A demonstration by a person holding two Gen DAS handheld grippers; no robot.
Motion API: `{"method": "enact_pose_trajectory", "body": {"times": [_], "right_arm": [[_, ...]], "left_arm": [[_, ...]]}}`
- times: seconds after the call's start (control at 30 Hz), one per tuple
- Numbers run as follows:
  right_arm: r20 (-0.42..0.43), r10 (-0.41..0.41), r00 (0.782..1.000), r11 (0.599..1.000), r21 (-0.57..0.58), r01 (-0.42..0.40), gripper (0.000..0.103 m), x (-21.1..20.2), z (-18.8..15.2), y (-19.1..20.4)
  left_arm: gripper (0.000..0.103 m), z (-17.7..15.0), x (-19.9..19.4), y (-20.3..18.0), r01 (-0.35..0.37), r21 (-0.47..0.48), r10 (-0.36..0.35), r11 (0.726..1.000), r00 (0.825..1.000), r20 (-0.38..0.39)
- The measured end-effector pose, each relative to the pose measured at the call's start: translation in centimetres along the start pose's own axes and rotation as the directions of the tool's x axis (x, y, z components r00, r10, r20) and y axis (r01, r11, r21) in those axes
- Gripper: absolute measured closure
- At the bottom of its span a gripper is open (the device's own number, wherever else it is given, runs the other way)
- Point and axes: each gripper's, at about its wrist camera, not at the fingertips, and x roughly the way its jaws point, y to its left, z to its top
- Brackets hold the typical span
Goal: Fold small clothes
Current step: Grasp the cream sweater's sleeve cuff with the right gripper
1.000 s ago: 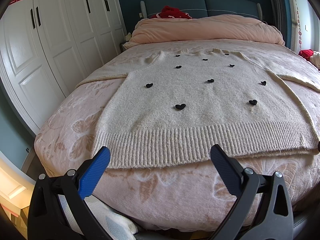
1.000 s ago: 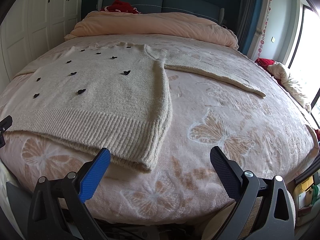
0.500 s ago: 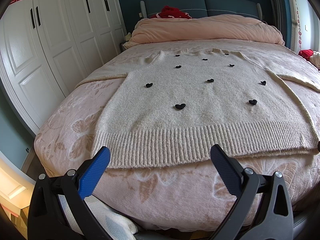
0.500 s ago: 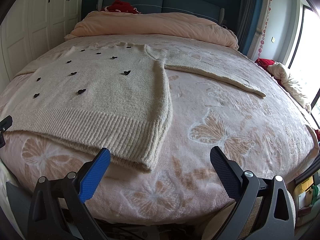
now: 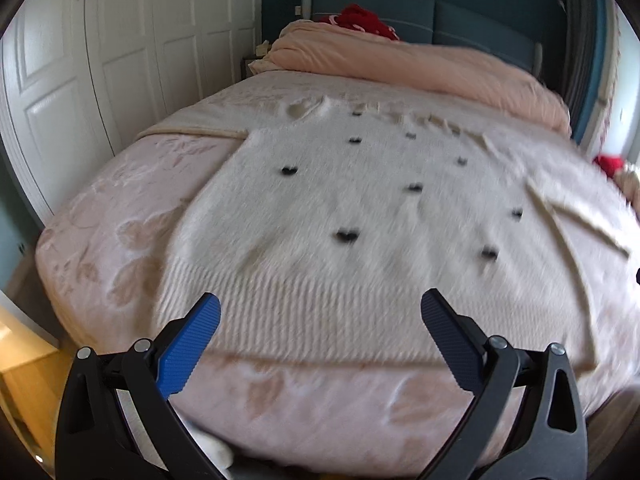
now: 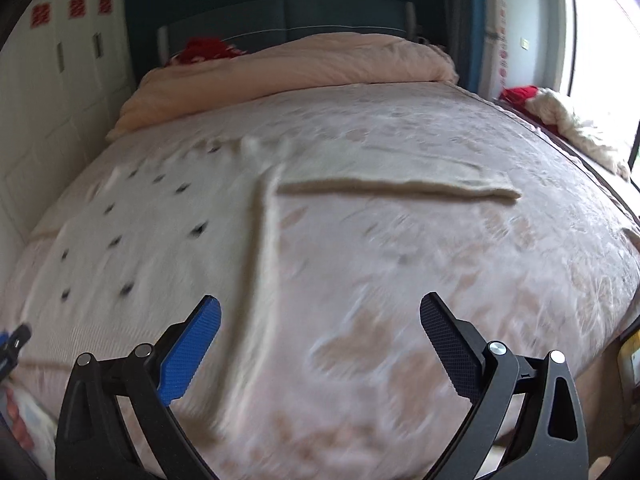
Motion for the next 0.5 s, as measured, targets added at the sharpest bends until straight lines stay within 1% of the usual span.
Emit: {"method": "enact_pose_trajectory", "body": {"times": [0.07,0.13,0.17,0.2,0.23,0.3,0.33,0.37,0.4,0.43,0.47,0.5], "right_arm": [[-0.010,-0.027,1.000,0.996,0.081,0.028,0.005,2.7,2.9,-4.0],[-0.043,-0.025,0.999,0.979,0.201,0.033,0.005,6.3,5.4,-8.7],[-0.056,-0.017,0.998,0.966,0.257,0.031,0.005,7.9,6.2,-10.5],[-0.073,-0.004,0.997,0.941,0.336,0.028,0.005,10.1,7.1,-13.2],[-0.083,-0.005,0.997,0.923,0.384,0.037,0.006,11.5,7.5,-14.9],[-0.113,0.002,0.994,0.876,0.479,0.053,0.016,15.0,8.2,-18.3],[-0.124,0.002,0.992,0.863,0.502,0.060,0.025,16.1,8.4,-19.3],[-0.133,0.006,0.991,0.851,0.521,0.065,0.033,17.2,8.6,-20.2],[-0.142,0.010,0.990,0.837,0.542,0.069,0.036,18.4,8.7,-21.0],[-0.149,0.017,0.989,0.825,0.560,0.070,0.043,19.4,8.7,-21.6],[-0.147,0.022,0.989,0.814,0.577,0.067,0.049,20.2,8.8,-22.0],[-0.130,0.018,0.991,0.802,0.594,0.063,0.052,20.8,9.0,-22.4]], "left_arm": [[0.005,1.6,0.6,-0.9,0.008,-0.018,-0.008,1.000,1.000,0.013],[0.005,3.0,1.3,-2.1,0.005,-0.012,-0.004,1.000,0.999,0.033],[0.005,3.5,1.7,-2.7,0.002,-0.002,-0.001,1.000,0.999,0.040],[0.005,4.0,2.2,-3.2,-0.002,0.006,0.001,1.000,0.999,0.043],[0.005,4.5,2.8,-3.9,0.006,0.010,-0.007,1.000,0.999,0.042],[0.005,5.1,3.8,-4.8,0.028,0.014,-0.029,1.000,0.999,0.038],[0.005,5.3,4.4,-5.6,0.042,0.028,-0.044,0.999,0.998,0.049],[0.005,5.3,4.6,-6.1,0.043,0.037,-0.045,0.998,0.997,0.057],[0.005,5.3,5.0,-6.6,0.046,0.049,-0.049,0.998,0.997,0.062],[0.005,5.3,5.4,-7.2,0.054,0.066,-0.058,0.996,0.996,0.063],[0.005,5.3,5.6,-7.5,0.061,0.074,-0.066,0.995,0.996,0.064],[0.005,5.4,5.9,-7.7,0.075,0.079,-0.080,0.994,0.995,0.062]]}}
